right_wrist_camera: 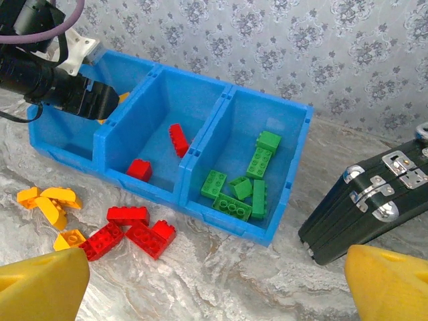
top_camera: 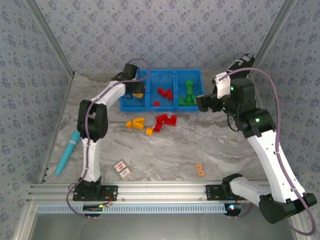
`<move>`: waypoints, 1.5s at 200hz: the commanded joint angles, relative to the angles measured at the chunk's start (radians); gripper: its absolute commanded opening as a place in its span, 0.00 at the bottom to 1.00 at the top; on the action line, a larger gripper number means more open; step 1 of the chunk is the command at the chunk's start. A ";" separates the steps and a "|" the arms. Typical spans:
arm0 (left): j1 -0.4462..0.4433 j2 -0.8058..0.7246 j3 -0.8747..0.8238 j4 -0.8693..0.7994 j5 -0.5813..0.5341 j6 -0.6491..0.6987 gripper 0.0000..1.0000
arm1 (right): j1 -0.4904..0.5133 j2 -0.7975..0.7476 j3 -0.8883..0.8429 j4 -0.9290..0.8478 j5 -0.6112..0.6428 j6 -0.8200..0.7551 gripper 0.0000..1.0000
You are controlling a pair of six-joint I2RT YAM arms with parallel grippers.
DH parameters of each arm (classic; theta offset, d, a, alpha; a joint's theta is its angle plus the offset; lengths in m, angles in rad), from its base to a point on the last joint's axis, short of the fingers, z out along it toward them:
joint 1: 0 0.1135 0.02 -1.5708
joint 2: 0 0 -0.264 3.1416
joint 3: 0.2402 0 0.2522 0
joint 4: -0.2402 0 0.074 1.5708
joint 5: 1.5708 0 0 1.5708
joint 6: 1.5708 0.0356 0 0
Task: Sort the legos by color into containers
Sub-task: Place the lego in the container, then pick up the lego from the center of the table.
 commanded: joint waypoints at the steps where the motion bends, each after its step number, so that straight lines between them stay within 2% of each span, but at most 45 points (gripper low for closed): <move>1: -0.019 -0.112 0.024 -0.003 0.020 0.037 0.73 | -0.007 0.000 0.027 0.005 -0.022 0.021 1.00; 41: -0.053 -0.253 -0.024 0.004 0.032 0.084 0.72 | -0.004 -0.013 0.032 -0.006 -0.021 0.021 1.00; 54: -0.085 -0.293 -0.039 -0.012 0.058 0.145 0.72 | -0.003 -0.017 0.030 -0.006 -0.023 0.020 1.00; 70: -0.133 -0.338 -0.062 -0.051 0.144 0.245 0.72 | -0.002 -0.018 0.028 -0.003 -0.030 0.019 1.00; 91: -0.211 -0.387 -0.113 -0.095 0.133 0.310 0.72 | 0.001 -0.018 0.031 -0.007 -0.036 0.021 1.00; 120: -0.289 -0.420 -0.194 -0.143 0.076 0.283 0.69 | 0.001 -0.021 0.035 -0.011 -0.047 0.021 1.00; 147: -0.358 -0.448 -0.315 -0.078 0.058 0.239 0.69 | 0.001 -0.020 0.034 -0.006 -0.051 0.024 1.00; 171: -0.407 -0.419 -0.353 -0.060 0.025 0.209 0.67 | 0.003 -0.016 0.031 -0.008 -0.055 0.027 1.00; 195: -0.441 -0.374 -0.371 -0.049 -0.063 0.207 0.66 | 0.002 -0.019 0.024 -0.012 -0.057 0.032 1.00; 231: -0.457 -0.315 -0.375 -0.051 -0.075 0.193 0.66 | 0.001 -0.041 -0.009 0.020 -0.003 0.032 1.00; 300: -0.466 -0.258 -0.391 -0.052 -0.097 0.118 0.65 | 0.000 -0.043 -0.043 0.038 0.007 0.027 1.00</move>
